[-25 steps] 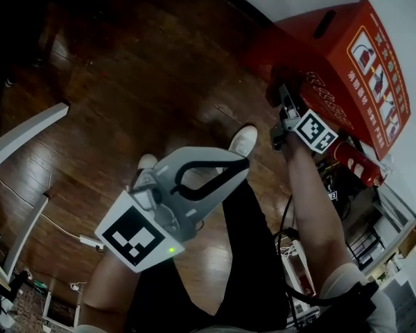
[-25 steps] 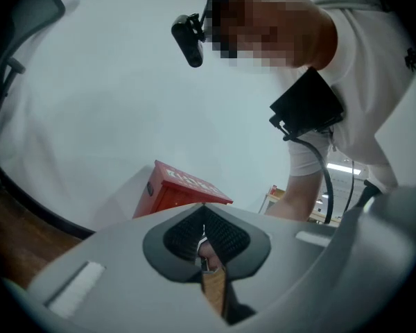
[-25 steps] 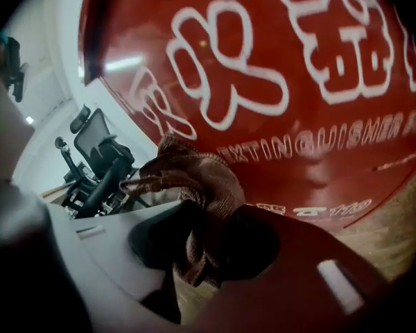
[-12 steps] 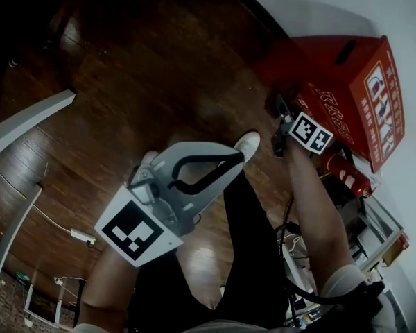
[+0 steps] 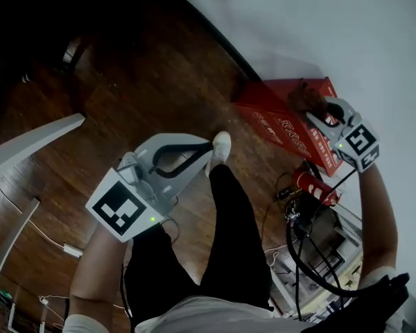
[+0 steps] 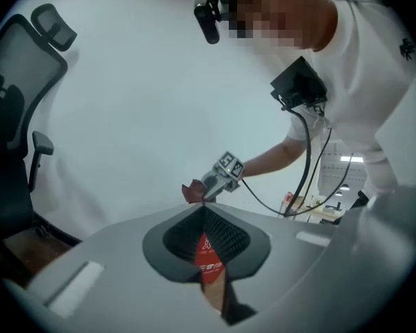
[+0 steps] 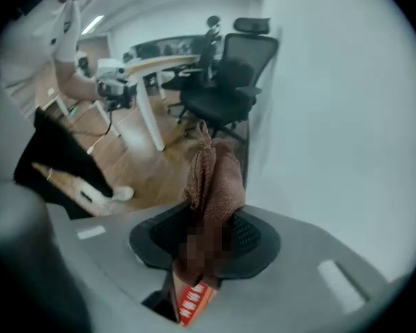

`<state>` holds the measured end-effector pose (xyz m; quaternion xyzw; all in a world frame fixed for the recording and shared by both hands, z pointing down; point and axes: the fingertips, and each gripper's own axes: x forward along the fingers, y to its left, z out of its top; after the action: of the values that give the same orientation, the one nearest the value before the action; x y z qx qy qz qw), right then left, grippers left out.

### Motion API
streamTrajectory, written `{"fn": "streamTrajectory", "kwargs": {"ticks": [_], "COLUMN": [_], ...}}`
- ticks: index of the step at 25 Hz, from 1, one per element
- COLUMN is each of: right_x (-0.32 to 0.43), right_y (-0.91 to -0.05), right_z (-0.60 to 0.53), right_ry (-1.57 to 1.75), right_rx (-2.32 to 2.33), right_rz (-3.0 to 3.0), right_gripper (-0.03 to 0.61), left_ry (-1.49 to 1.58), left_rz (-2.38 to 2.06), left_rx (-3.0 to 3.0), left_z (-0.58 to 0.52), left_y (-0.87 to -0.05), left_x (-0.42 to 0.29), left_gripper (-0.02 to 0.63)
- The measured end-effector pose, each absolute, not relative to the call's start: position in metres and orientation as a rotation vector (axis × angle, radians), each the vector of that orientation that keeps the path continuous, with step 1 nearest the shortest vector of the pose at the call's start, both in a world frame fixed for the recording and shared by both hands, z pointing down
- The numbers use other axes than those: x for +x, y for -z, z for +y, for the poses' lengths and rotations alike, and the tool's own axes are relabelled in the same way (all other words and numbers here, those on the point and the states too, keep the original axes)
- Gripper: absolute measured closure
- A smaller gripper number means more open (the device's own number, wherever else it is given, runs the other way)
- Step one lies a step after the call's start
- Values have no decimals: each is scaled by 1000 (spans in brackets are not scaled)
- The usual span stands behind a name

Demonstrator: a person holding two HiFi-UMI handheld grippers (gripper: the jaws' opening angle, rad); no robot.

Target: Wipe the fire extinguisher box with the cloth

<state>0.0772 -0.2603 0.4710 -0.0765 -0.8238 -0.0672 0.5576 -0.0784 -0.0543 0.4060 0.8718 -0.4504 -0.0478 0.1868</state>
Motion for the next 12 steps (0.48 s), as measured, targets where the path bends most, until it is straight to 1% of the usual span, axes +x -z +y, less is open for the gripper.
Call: {"fn": "streamTrajectory", "kwargs": {"ticks": [4, 6, 9, 12], "right_x": [58, 74, 117, 138], "right_y": [-486, -514, -558, -601], "right_z": [-303, -320, -328, -334], "right_ry": [349, 364, 294, 291], "right_rx": [-563, -734, -933, -1047], "right_rz": [-1594, -1351, -998, -806], "right_gripper": [460, 460, 460, 460], "left_ry": [171, 210, 285, 334], "left_rz": [-1339, -1401, -1461, -1500], "left_rx": [2389, 2345, 2262, 2229], "left_z": [-85, -107, -136, -162], "left_y": [-415, -421, -434, -439], "left_x": [-98, -102, -102, -102], "left_gripper": [612, 612, 612, 612]}}
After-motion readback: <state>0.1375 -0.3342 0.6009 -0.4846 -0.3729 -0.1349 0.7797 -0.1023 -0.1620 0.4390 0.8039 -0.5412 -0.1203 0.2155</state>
